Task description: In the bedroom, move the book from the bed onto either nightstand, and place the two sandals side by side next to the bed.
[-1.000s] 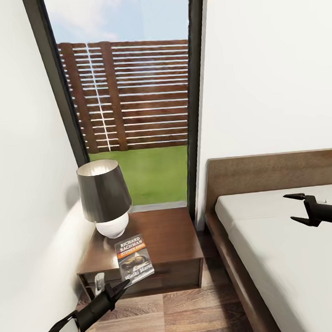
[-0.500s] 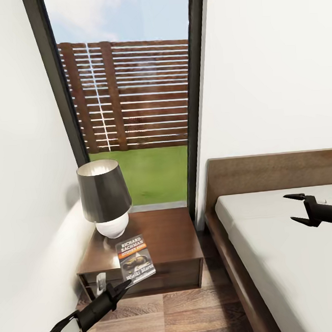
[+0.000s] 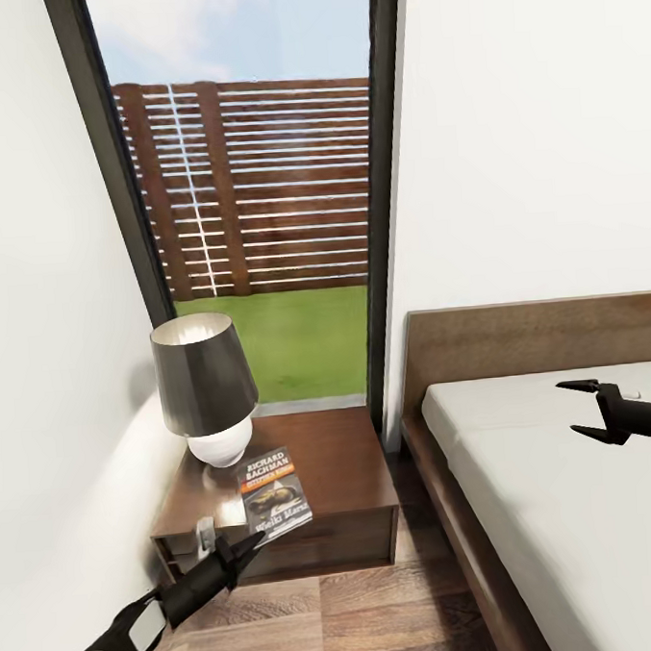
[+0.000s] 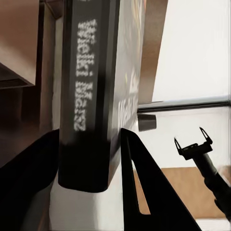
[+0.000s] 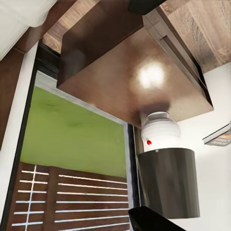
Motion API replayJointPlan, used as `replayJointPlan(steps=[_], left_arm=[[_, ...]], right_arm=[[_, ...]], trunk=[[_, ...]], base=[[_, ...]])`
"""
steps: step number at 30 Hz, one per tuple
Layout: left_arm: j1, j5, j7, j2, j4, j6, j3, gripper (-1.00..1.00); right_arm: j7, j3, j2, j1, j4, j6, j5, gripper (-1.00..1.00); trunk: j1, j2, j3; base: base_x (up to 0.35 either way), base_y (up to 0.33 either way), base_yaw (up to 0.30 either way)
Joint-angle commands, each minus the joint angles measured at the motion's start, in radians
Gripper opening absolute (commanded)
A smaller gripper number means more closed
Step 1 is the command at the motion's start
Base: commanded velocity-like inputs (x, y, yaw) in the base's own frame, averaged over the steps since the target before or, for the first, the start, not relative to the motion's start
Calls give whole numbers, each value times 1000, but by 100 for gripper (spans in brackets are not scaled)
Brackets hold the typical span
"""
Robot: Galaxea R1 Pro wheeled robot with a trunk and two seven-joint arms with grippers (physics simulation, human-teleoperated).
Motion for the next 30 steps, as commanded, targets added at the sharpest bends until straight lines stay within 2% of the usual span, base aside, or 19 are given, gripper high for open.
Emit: replayJointPlan(steps=[1,5,12,23,26,30], left_arm=[[0,5,5,-9,-29,26,-2,-100],[-2,6,51,-26,-85,51,-2,-100],[-13,6,187,-57,-161,108,-3,-100],[-66,0,291,-103,-201,127,-9,-100],[-79,-6,348,-117,-205,129,-34,-100],[-82,-8,371,-119,-205,130,-59,-100]], right_arm=[[10,6,-1,-1,0,0,6,100],[9,6,-1,-1,0,-1,6,100],[6,5,-1,-1,0,-1,8,100],[6,5,-1,-1,0,-1,9,100],[6,4,-2,-1,0,0,8,100],[6,5,-2,-1,0,1,8,100]], trunk=[[0,0,-1],[0,0,-1],[0,0,-1],[0,0,-1],[0,0,-1],[0,0,-1]], base=[[0,0,0],[0,0,0],[0,0,0],[0,0,0],[0,0,0],[0,0,0]])
